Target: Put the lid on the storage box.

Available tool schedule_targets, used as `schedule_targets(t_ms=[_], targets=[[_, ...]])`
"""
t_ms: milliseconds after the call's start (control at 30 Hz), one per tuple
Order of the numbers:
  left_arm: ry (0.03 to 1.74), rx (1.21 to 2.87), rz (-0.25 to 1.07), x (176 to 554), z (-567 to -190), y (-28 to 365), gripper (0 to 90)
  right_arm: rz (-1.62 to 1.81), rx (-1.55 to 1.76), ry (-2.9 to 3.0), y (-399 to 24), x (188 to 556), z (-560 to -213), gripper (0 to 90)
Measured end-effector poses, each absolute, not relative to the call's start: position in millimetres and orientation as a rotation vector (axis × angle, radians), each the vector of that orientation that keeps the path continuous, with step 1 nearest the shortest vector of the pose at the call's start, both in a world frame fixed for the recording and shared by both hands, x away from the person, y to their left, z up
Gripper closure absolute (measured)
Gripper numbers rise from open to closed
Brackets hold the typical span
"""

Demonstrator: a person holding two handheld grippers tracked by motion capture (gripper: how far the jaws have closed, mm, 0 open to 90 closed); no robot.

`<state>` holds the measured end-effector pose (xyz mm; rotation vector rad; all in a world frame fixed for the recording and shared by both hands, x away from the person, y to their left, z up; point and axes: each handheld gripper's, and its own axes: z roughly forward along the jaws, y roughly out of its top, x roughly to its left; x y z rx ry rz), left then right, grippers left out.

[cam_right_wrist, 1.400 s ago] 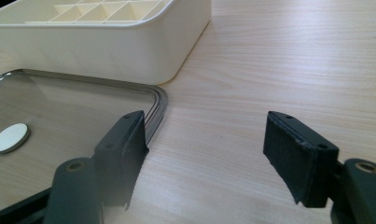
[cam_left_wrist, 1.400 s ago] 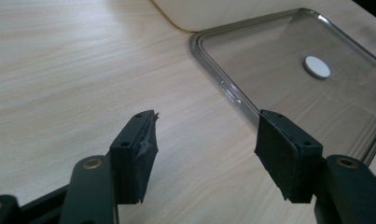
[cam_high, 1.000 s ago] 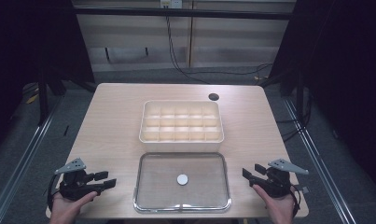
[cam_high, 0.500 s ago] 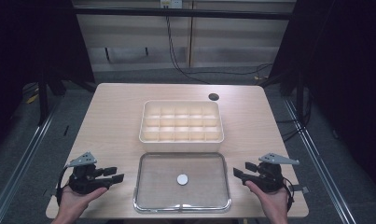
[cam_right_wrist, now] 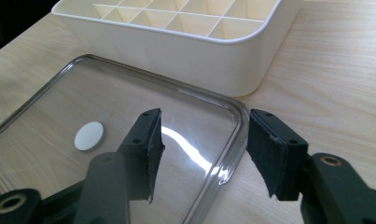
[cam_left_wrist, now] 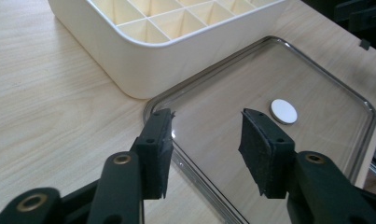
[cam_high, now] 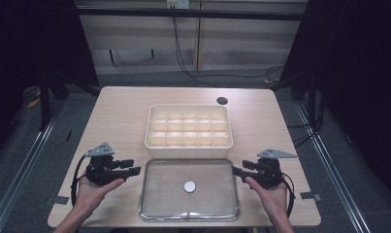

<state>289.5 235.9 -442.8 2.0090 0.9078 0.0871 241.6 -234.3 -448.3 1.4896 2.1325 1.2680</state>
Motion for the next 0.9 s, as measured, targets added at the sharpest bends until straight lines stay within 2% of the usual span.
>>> schedule_targets(t_ms=[267,667,800,900], targets=[[0.952,2.051,0.037,284.4,-470.7,239.1,56.0,1.232,1.544,2.166,-234.4,238.5,-470.1,50.0],[0.938,2.116,-0.003,285.8,-489.0,226.8,55.5,1.124,1.568,2.183,-229.0,243.5,-485.7,54.4],[0.931,2.136,-0.006,286.1,-492.2,220.8,53.4,1.07,1.565,2.2,-225.9,248.6,-490.1,53.7],[0.926,2.148,-0.007,286.5,-494.0,217.2,52.7,1.043,1.536,2.21,-226.3,252.9,-493.2,50.0]])
